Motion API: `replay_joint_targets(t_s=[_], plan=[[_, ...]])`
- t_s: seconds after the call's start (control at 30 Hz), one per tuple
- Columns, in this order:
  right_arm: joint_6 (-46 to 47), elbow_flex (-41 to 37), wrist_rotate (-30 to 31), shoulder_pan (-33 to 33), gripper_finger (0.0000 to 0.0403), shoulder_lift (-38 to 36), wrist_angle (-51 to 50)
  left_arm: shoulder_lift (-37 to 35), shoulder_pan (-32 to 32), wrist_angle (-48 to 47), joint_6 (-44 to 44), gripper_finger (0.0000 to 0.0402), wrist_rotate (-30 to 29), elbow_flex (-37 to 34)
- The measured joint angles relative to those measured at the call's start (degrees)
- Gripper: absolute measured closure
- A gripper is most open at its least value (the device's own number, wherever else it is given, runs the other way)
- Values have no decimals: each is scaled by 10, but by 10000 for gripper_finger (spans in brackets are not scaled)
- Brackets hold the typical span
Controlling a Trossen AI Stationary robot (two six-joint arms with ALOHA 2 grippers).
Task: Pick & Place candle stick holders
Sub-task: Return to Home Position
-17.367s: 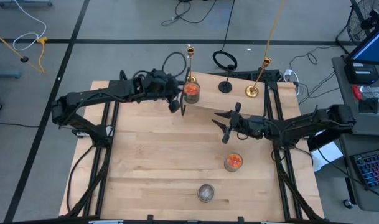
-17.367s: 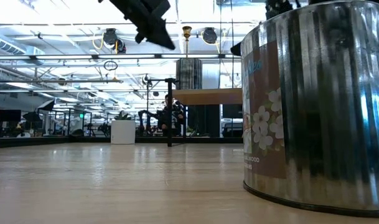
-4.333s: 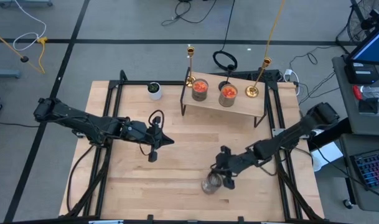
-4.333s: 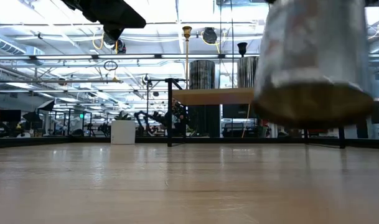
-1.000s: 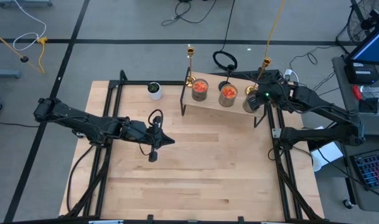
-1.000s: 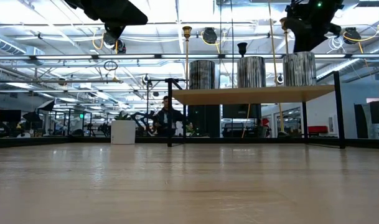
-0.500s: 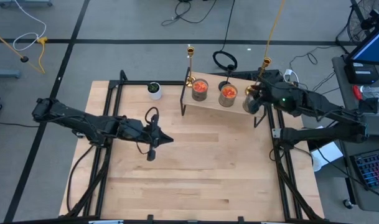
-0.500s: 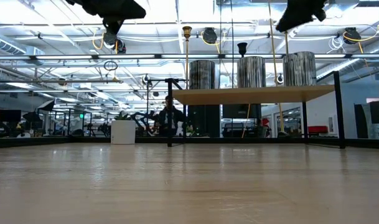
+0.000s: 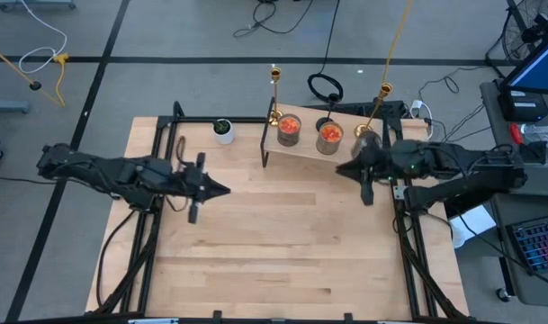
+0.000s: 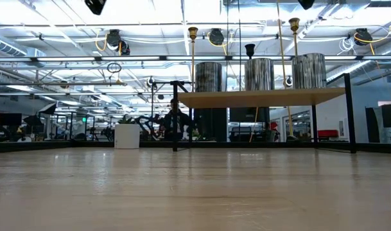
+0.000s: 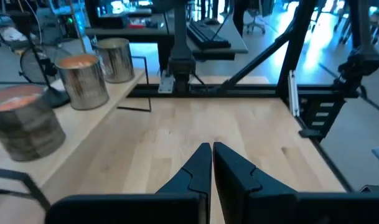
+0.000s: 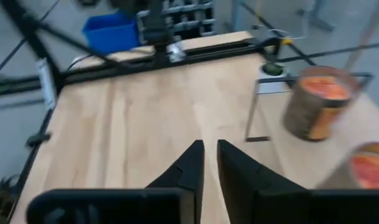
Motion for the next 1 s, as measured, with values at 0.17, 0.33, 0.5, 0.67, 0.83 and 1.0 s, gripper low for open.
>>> replay_joint_targets(t_s=[0.17,0.33,0.5,0.67,0.83,1.0], plan=[[-9,-22,1,64,388,9,36,-55,0,-38,0,378,-1,0],[-9,-79,0,119,400,6,119,-96,0,-67,3,378,-40,0],[-34,-133,-16,158,395,2,146,-120,0,-125,31,378,-75,0],[-53,-192,-16,179,397,-6,186,-118,0,-165,60,378,-44,0],[-78,-268,-56,182,398,-29,258,-122,0,-143,110,378,-16,-38],[-99,-360,-121,176,401,-67,371,-138,8,-101,133,378,-10,-114]])
